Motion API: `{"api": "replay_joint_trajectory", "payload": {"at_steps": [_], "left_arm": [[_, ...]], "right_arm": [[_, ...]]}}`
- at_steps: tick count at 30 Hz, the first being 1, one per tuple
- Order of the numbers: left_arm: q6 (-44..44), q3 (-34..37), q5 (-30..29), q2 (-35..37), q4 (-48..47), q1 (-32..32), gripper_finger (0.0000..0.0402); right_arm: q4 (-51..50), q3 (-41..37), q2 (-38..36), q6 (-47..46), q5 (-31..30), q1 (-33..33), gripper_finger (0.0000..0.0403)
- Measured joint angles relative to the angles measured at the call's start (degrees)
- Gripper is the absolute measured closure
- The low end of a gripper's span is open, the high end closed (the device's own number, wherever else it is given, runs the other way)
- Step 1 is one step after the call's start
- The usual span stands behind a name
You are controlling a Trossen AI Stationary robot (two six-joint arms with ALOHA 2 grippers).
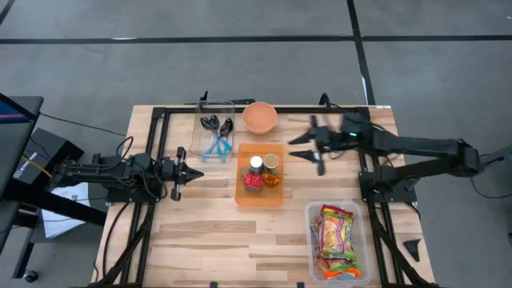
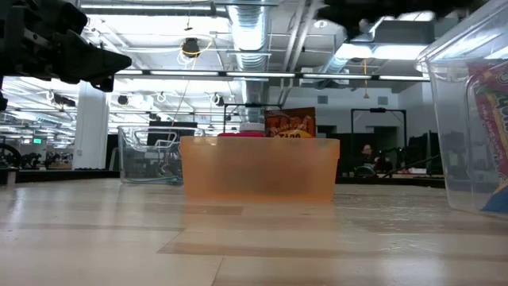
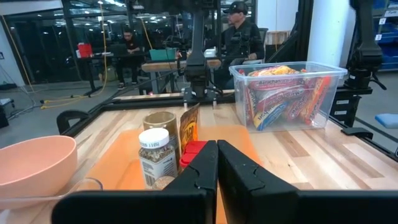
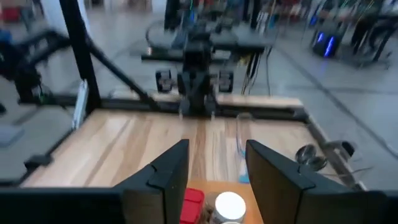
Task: Pick & Place Food Item
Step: Return to Home Position
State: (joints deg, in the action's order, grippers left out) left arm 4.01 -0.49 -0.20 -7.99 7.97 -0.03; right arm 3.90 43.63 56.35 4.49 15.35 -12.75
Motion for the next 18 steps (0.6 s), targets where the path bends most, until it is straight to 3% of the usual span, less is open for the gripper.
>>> {"api": "replay_joint_trajectory", "payload": {"at_steps": [5,11,18], "left_arm": [[0.00,-0.02,-0.01,0.00,-0.01,-0.02,0.0400],[0.00,-0.02,0.02,0.00,0.01,-0.02,0.0399],[0.00,-0.02,0.01,0.00,0.02,-0.02,0.0399]], "right_arm": [[2.55,-14.76,-17.64,-2.81,-0.84,-1.39,0.0249],[1.30,-26.73,-34.93,-3.06,-0.91,-1.57,0.0249],[-0.67,-34.77,-48.22,-2.53,-4.01,-1.62,0.0249]]}}
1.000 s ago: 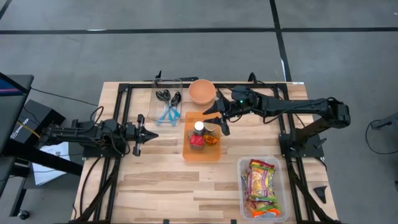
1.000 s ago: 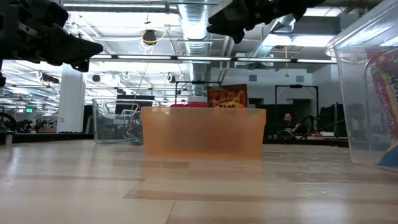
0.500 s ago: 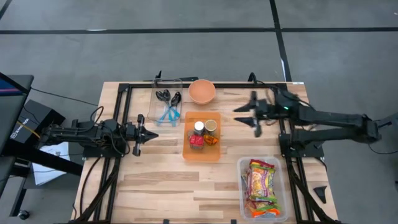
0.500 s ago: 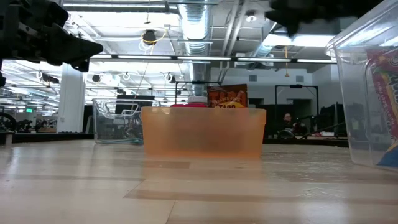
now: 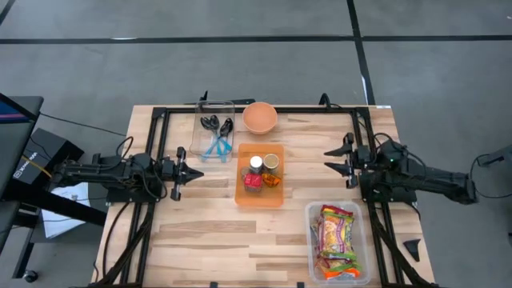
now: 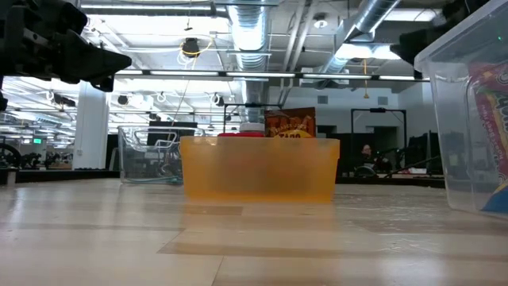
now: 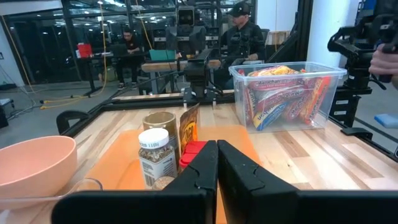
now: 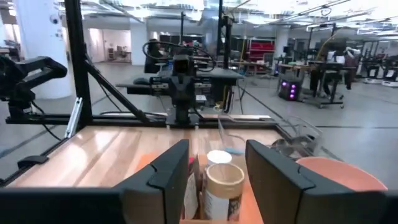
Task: Pick & Place Food Item
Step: Return to Home Position
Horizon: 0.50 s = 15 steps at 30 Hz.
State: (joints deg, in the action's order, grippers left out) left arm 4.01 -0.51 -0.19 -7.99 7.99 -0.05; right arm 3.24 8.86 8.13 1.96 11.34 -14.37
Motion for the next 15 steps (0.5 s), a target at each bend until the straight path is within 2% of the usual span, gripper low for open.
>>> {"api": "replay_joint_trajectory", "payload": {"at_steps": [9,15], "left_arm": [[0.01,0.00,-0.01,0.00,0.00,0.01,0.0400],[0.00,0.00,0.00,0.00,0.00,-0.01,0.0400]], "right_arm": [[-2.69,-5.41,-6.08,-0.46,-9.08,0.02,0.0249],[-1.89,-8.38,-7.39,-1.87,-11.80,0.09,0.0249]]}}
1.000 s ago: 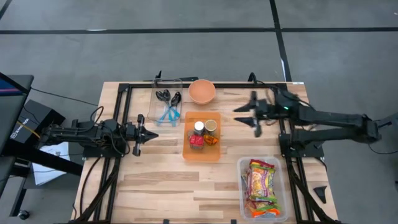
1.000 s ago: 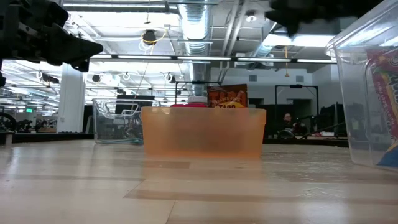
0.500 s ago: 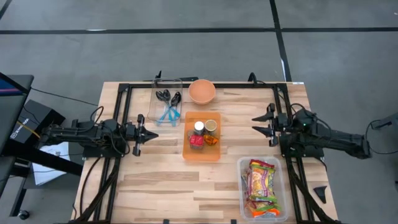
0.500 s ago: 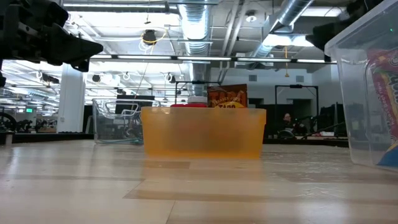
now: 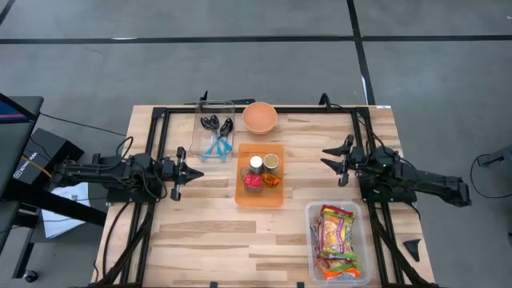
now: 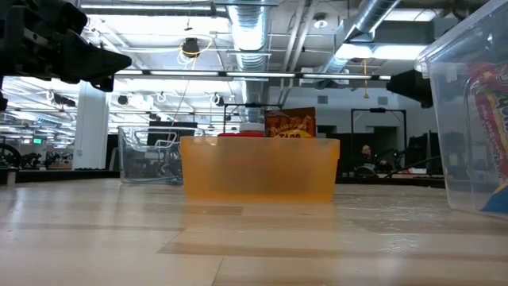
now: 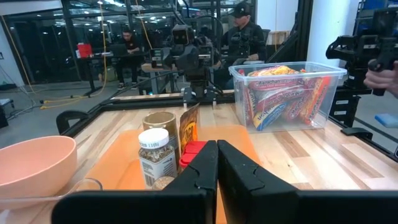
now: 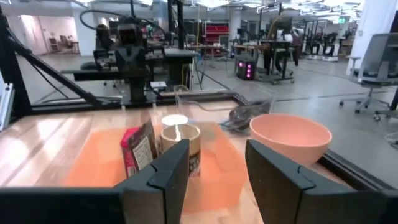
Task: Pick & Place Food Item
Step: Return to Home Position
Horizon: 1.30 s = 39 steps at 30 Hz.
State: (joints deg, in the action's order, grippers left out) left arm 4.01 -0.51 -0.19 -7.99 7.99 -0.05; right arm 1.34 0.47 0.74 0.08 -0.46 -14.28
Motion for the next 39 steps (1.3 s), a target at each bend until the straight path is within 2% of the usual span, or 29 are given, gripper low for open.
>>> {"api": "replay_joint_trajectory", "payload": {"at_steps": [6,17,23,32,39], "left_arm": [[0.00,0.00,-0.01,0.00,0.00,0.02,0.0398],[0.00,0.00,0.01,0.00,0.00,0.02,0.0398],[0.00,0.00,0.01,0.00,-0.01,0.02,0.0400],[0.00,0.00,0.00,0.00,0.00,0.02,0.0400],[0.00,0.00,0.01,0.00,-0.01,0.00,0.0398]], "right_arm": [[-0.50,-0.03,0.08,-0.18,0.21,1.69,0.0249],[-0.52,-0.07,2.29,-0.88,0.12,13.35,0.0249],[-0.52,-0.09,2.36,1.11,-0.01,12.84,0.0249],[-0.52,-0.11,2.36,-3.13,0.08,11.86,0.0249],[-0.54,-0.14,2.36,-10.57,0.38,11.98,0.0249]]}}
